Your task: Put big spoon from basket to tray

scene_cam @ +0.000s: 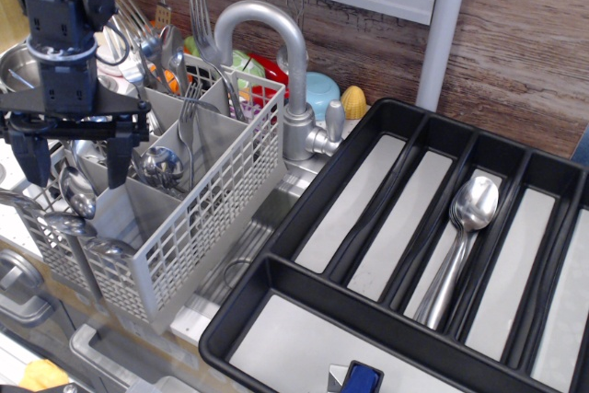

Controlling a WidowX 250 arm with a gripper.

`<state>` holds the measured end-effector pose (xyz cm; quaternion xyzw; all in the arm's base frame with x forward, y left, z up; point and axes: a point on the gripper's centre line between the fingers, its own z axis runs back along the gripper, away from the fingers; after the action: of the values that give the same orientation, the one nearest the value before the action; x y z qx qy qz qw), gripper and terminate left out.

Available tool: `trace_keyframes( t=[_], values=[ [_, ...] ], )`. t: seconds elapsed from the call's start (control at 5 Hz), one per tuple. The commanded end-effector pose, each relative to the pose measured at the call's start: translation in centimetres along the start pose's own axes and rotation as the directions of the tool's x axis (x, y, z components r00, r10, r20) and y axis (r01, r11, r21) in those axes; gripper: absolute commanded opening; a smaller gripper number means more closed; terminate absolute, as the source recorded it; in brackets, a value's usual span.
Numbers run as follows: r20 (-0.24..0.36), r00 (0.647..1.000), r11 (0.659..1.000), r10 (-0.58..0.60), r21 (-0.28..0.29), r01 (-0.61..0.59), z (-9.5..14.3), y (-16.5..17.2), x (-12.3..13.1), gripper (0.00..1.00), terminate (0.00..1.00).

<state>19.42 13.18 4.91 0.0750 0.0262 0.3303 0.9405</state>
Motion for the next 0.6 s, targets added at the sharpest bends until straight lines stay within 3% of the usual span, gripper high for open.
trace_keyframes(
  t=[0.0, 0.4],
  values=[
    [0.011, 1.000, 1.000, -0.025, 0.015, 0.025, -0.69, 0.32, 0.40, 0.00, 0.00],
    [0.009, 0.994, 0.994, -0.109, 0.017, 0.109, -0.54, 0.95, 0.67, 0.00, 0.00]
  ],
)
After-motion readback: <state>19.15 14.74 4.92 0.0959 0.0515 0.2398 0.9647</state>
